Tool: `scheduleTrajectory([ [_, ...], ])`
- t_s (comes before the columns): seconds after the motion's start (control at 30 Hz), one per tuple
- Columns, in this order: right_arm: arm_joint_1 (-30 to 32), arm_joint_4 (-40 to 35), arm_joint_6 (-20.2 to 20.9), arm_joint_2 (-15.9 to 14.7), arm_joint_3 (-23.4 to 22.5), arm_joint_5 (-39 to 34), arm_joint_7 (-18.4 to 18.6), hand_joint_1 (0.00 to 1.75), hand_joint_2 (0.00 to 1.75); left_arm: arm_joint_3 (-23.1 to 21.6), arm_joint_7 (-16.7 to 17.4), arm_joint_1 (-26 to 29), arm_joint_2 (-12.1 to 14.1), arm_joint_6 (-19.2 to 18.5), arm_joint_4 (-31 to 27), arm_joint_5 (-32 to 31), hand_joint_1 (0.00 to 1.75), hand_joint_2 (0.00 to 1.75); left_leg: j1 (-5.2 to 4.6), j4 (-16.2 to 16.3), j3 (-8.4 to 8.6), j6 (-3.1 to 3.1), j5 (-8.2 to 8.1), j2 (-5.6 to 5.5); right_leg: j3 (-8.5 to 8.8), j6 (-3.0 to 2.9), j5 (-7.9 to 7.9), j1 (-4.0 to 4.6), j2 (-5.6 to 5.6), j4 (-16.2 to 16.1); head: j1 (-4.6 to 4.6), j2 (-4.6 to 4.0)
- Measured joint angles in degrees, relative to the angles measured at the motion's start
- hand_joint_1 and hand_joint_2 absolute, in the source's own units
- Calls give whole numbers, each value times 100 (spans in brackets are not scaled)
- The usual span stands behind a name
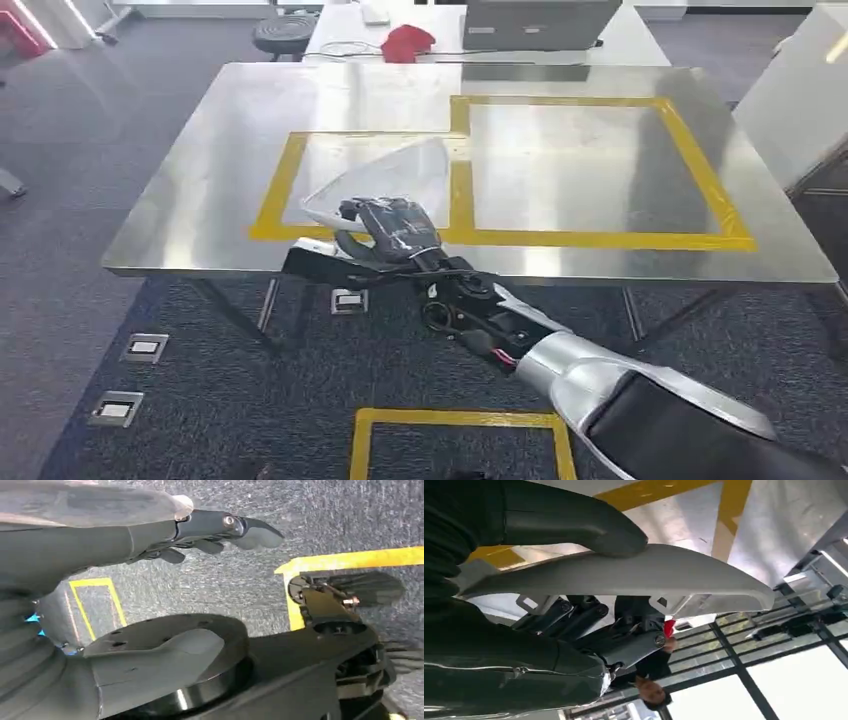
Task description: Take the parts from the cabinet and place them on the table.
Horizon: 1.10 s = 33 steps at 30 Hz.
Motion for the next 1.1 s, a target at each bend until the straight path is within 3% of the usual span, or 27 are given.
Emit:
scheduleTrajectory([
  [0.03, 0, 4, 0, -2, -4, 0, 0, 175, 175, -9, 0, 0, -2, 0, 0, 0, 0, 175, 15, 3, 112, -40, -86, -4, 159, 17, 362, -25, 1, -559, 2, 0],
  [0.07, 6, 11, 0, -20, -13, 0, 0, 175, 175, -15, 0, 8, 0, 0, 0, 0, 0, 175, 13, 1, 135, -75, -156, -7, 232, 19, 750, -52, 3, -908, 4, 0],
  [0.1, -8, 46, 0, -77, -28, 0, 0, 175, 175, -26, 9, -7, 9, 0, 2, 0, 0, 175, 8, 39, 180, -124, -230, -17, 127, 24, 825, -46, 39, -993, -22, 0],
  [0.13, 4, 46, 9, -33, -24, 15, -2, 175, 175, -44, 9, -29, 11, 0, 2, 0, 0, 175, 10, 9, 131, -167, -245, -28, 247, -71, 675, 1, 41, -1034, 11, 0],
  [0.2, 37, 61, 0, -46, -44, 9, 22, 175, 175, -63, 15, -42, 17, 0, 2, 0, 0, 175, 28, 112, 211, -251, -209, -23, 313, -175, 614, 11, 43, -1035, -9, 0],
  [0.23, 17, 57, -15, -41, -48, 36, 26, 175, 175, -68, 15, -42, 17, 0, 2, 0, 0, 175, 48, 394, 65, -268, -102, -13, 432, -219, 561, -16, 61, -1037, -31, 0],
  [0.27, -6, 57, -33, -44, -48, 61, 28, 175, 175, -68, 15, -48, 9, -2, 0, 2, 0, 175, 52, 920, -248, -300, 162, 75, 500, -240, 491, -13, 80, -1052, -53, 0],
  [0.3, -17, 57, -31, -42, -48, 78, 35, 175, 175, -70, 15, -62, -2, -7, 0, 2, 0, 175, 48, 1469, -633, -341, 321, 121, 584, -262, 424, -13, 77, -1060, -61, 0],
  [0.33, -2, 59, -26, -42, -46, 92, 33, 175, 175, -70, 15, -60, -7, -13, 0, 4, 0, 175, 50, 1918, -1029, -376, 250, 132, 700, -276, 339, -8, 74, -1088, -68, 0],
  [0.37, 39, 61, -24, -44, -44, 94, 46, 175, 175, -70, 17, -51, -9, -18, 0, 11, 0, 175, 46, 2164, -1352, -384, -21, 131, 852, -287, 244, -2, 73, -1125, -68, 0],
  [0.4, 74, 70, -17, -44, -44, 96, 57, 175, 175, -70, 13, -29, -7, -15, 0, 28, 0, 175, 33, 2177, -1542, -368, -403, 132, 1011, -289, 193, -3, 58, -1148, -68, 0],
  [0.43, 89, 83, -11, -42, -44, 98, 57, 175, 175, -70, 13, -30, -4, -11, 0, 50, 0, 175, 18, 2042, -1640, -335, -741, 131, 1165, -286, 111, -4, 58, -1178, -72, 0],
  [0.5, 80, 87, 7, -42, -44, 111, 55, 175, 175, -70, 33, -28, 9, 33, 0, 87, 0, 175, -38, 1438, -1696, -241, -980, 131, 1450, -281, -77, -5, 78, -1227, -72, 0],
  [0.53, 78, 90, 9, -42, -44, 114, 55, 175, 175, -70, 39, -15, 11, 59, 0, 105, 0, 175, -86, 982, -1686, -161, -555, 132, 1568, -277, -184, 4, 84, -1235, -72, 0],
  [0.57, 89, 94, 11, -44, -44, 114, 48, 175, 175, -68, 39, 7, 26, 61, 2, 107, 0, 175, -147, 444, -1657, -33, 404, 132, 1630, -265, -290, 5, 83, -1245, -74, 0],
  [0.6, 116, 109, 11, -46, -42, 114, 46, 175, 175, -68, 39, 36, 55, 63, 7, 120, 0, 175, -224, -50, -1668, 24, 1237, 120, 1730, -226, -406, 52, 129, -1184, -70, 0],
  [0.63, 125, 111, 18, -35, -39, 114, 35, 175, 175, -66, 39, 36, 68, 63, 7, 133, 0, 175, -207, -13, -1622, 29, 1442, 52, 1717, -189, -524, 88, 149, -1195, -92, 0],
  [0.67, 130, 111, 22, -17, -37, 118, 28, 175, 175, -66, 39, 19, 63, 70, 7, 138, 0, 175, -199, 63, -1619, -18, 1459, 53, 1771, -197, -640, 96, 144, -1214, -79, 0],
  [0.7, 82, 109, 20, -11, -46, 118, 18, 175, 175, -66, 50, -3, 53, 83, 7, 116, 0, 175, -203, 164, -1621, -48, 1345, 45, 1849, -198, -709, 106, 143, -1255, -74, 0],
  [0.77, -28, 85, 0, 22, -63, 116, 7, 175, 175, -68, 57, -34, 31, 140, 2, 96, 0, 175, -141, 170, -1515, -9, 1212, 43, 1942, -140, -852, 89, 116, -1162, -63, 0],
  [0.8, -62, 83, -9, 26, -74, 107, 7, 175, 175, -68, 57, -32, 41, 170, 2, 96, 0, 175, -144, 166, -1457, 46, 1156, 46, 1753, -119, -1026, 98, 75, -792, -57, 0],
  [0.87, -61, 90, -20, 22, -92, 98, 35, 175, 175, -68, 55, -17, 63, 208, 4, 103, 0, 175, -154, 166, -1367, 83, 1048, 46, 1130, -116, -1428, 103, 72, 231, -57, 0],
  [0.9, -41, 96, -24, 11, -101, 79, 44, 175, 175, -68, 52, 1, 72, 230, 4, 103, 0, 175, -157, 175, -1325, 91, 1010, 43, 826, -125, -1515, 105, 72, 635, -57, 0],
  [0.93, -9, 103, -26, -4, -107, 57, 44, 175, 175, -68, 52, 21, 94, 227, 4, 103, 0, 175, -157, 187, -1276, 84, 967, 29, 595, -128, -1423, 110, 72, 794, -57, 0],
  [0.97, 14, 105, -31, -13, -111, 48, 29, 175, 175, -68, 55, 31, 109, 199, 4, 92, 0, 175, -157, 201, -1221, 80, 919, 6, 529, -134, -1151, 114, 72, 628, -52, 0],
  [1.07, -5, 98, -35, -13, -160, -22, -53, 175, 175, -74, 101, 41, 120, 151, 4, 37, 0, 175, -169, 227, -1051, 50, 784, -47, 824, -220, 27, 151, 88, -813, -52, 0],
  [1.1, -22, 100, -39, -13, -175, -42, -83, 175, 175, -76, 120, 36, 114, 135, 4, 37, 0, 175, -193, 246, -1035, 33, 773, -53, 864, -250, 48, 177, 116, -919, -70, 0],
])
